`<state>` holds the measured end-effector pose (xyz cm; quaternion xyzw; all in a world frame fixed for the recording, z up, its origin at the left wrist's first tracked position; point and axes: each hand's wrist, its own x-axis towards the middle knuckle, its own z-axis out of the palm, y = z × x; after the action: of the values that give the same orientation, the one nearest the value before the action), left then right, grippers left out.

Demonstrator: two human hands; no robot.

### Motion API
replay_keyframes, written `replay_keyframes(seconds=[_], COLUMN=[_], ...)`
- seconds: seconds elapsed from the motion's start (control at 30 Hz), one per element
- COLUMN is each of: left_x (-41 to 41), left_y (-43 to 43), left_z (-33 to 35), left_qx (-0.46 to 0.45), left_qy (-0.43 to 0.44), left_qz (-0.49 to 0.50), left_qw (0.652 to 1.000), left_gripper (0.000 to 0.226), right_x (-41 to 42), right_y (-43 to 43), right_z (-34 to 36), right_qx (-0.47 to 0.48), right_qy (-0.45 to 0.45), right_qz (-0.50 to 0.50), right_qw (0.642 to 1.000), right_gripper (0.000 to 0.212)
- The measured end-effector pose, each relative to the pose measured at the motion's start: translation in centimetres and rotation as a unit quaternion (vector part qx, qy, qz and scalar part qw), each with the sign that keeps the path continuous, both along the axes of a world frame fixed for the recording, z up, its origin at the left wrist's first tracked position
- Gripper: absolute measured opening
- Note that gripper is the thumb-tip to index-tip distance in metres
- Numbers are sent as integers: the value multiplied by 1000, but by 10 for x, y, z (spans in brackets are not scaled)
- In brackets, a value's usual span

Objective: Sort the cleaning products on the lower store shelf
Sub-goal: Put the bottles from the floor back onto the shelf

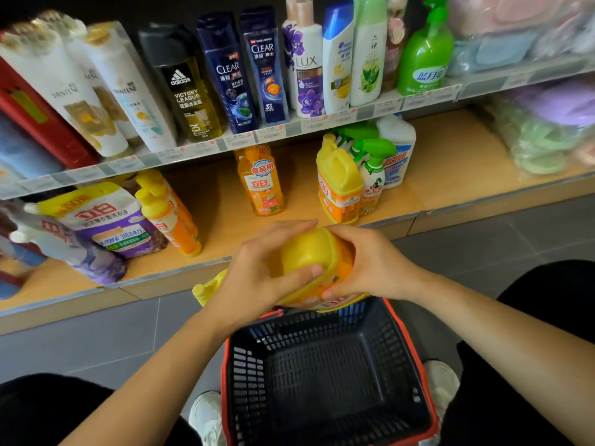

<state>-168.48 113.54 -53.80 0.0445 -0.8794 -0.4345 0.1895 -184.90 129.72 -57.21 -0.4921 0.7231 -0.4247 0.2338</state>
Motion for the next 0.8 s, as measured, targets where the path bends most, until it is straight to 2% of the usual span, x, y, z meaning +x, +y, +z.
replay_keyframes(seconds=[0.07, 0.17, 0.3, 0.43, 0.53, 0.67, 0.8], left_x=[-3, -4, -5, -1, 0, 1, -1], left_y=[6, 13, 3, -7, -7, -3, 3], left_z=[-1, -6, -4, -6, -10, -16, -18], left_qx=[-30, -103, -167, -214, -261, -297, -268], left_qy=[29, 14, -19, 7, 40, 82, 121], left_qz=[8, 19, -62, -87, -59, -29, -13], left_qw=[999, 994, 984, 973, 963, 951, 956], left_gripper=[49, 43, 43, 48, 52, 48, 40], right_x=[4, 9, 11, 10, 8, 7, 7], right_y=[-1, -1, 1, 3, 3, 1, 0], right_z=[0, 2, 4, 7, 10, 10, 10], right_qx=[14, 34, 46, 36, 2, -22, -25], right_qy=[33, 74, 76, 28, -34, -93, -118], right_qz=[-21, -50, -55, -58, -70, -97, -90], right_qw=[999, 995, 995, 997, 997, 991, 989], right_gripper=[94, 102, 105, 99, 82, 76, 77])
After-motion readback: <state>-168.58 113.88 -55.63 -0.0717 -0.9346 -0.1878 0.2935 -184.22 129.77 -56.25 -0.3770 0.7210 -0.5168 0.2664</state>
